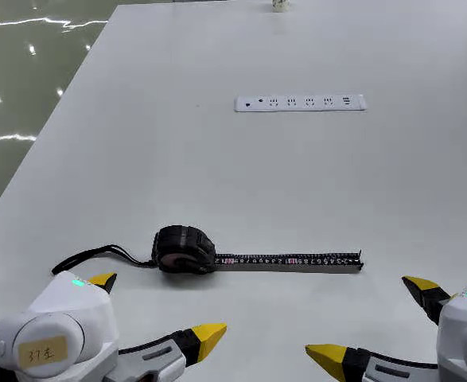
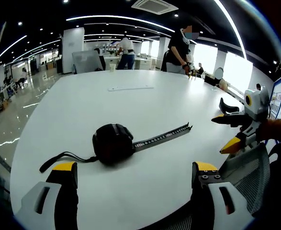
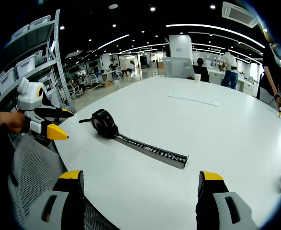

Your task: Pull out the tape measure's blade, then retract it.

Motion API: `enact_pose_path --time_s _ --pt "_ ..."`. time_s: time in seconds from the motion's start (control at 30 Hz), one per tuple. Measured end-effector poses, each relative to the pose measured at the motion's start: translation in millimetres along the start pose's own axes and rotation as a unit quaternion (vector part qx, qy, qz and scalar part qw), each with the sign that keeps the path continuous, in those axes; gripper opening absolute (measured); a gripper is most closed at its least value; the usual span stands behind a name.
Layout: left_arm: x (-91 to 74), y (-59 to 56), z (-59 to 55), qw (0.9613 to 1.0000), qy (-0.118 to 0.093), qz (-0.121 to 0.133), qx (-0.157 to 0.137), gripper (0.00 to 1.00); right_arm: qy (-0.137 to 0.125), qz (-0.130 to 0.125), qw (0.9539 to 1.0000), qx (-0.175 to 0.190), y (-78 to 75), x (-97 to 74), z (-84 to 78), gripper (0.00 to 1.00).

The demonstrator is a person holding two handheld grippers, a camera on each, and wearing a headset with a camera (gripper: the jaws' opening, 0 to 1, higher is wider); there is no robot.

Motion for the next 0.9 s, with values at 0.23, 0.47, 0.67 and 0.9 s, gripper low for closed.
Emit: enact_pose_path --time_s 0.23,0.47,0.67,0.9 --pt "6.3 -1.0 2.4 1.0000 0.006 0.002 -0.006 0.97 0.001 0.006 1.0000 0.001 0.4 -0.3 -0.4 0.99" --pt "12.9 0.2 8.8 0.9999 0.005 0.004 -0.014 0.97 0.002 0.016 0.9999 -0.003 0.9 0.1 0.2 0.99" --pt "24.0 1.0 11.8 0.9997 0.014 0.010 -0.016 0.97 0.001 0.015 0.9999 -0.004 -1.0 1.3 1.1 0.99" --pt "35.7 3.9 15.7 0.9996 0.016 0.011 -0.021 0.96 0.006 0.022 0.9997 -0.003 -1.9 3.4 0.3 0.99"
Point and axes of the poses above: the centre of the closed fingertips' face, and the gripper's own axes: x roughly forward along the fingers, y roughly to its left, z roughly out of its top, the point moved 7 cm from there along -x, roughly backward along the fingers, and after that the axes turned 7 degrees about -x, right-handed, at the moved point
